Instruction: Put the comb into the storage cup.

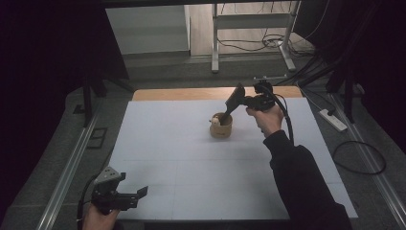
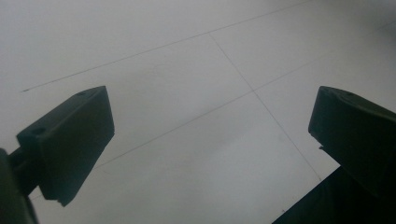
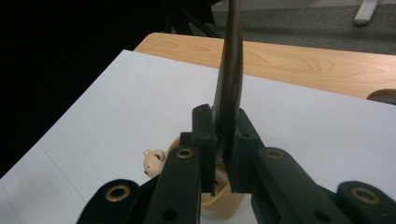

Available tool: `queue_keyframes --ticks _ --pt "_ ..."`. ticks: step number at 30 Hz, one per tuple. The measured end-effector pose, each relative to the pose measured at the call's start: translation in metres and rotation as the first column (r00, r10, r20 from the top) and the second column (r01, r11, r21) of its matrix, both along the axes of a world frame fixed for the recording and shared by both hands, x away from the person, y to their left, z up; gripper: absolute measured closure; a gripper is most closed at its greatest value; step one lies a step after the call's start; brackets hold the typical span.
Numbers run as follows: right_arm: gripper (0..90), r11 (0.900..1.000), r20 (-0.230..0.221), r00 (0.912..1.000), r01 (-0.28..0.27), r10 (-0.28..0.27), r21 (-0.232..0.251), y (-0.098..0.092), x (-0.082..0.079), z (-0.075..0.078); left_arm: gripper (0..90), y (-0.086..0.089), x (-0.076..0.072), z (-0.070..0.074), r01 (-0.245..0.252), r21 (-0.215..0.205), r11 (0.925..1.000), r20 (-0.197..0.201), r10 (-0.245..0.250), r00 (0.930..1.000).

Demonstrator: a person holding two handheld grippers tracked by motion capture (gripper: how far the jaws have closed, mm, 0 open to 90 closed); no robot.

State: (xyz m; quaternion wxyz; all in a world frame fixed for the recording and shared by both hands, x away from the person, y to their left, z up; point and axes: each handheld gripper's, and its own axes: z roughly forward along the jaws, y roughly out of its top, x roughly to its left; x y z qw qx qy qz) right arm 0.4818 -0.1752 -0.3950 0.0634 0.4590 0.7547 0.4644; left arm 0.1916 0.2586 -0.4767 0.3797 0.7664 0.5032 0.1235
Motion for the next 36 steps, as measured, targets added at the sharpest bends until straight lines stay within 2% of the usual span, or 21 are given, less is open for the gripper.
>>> queue_keyframes --ticks 13,21,26,36 --pt "83.3 0.997 -0.061 0.9979 0.025 -0.02 0.08 -0.019 0.007 -0.009 1.0 0.0 0.0 0.0 -0.001 0.0 1.0 -0.004 0.001 1.0" --pt "83.0 0.993 -0.083 0.9962 0.036 -0.027 0.11 -0.027 0.009 -0.015 1.0 0.0 0.0 0.0 -0.002 0.0 1.0 -0.005 0.002 1.0" --pt "82.3 0.993 -0.088 0.9956 0.041 -0.031 0.111 -0.029 0.009 -0.017 1.0 0.0 0.0 0.0 -0.001 0.0 1.0 -0.004 0.001 1.0" --pt "75.5 0.994 -0.09 0.9938 0.073 -0.065 0.085 -0.033 0.009 -0.024 1.0 0.001 0.0 0.0 -0.001 -0.003 1.0 -0.005 0.001 1.0"
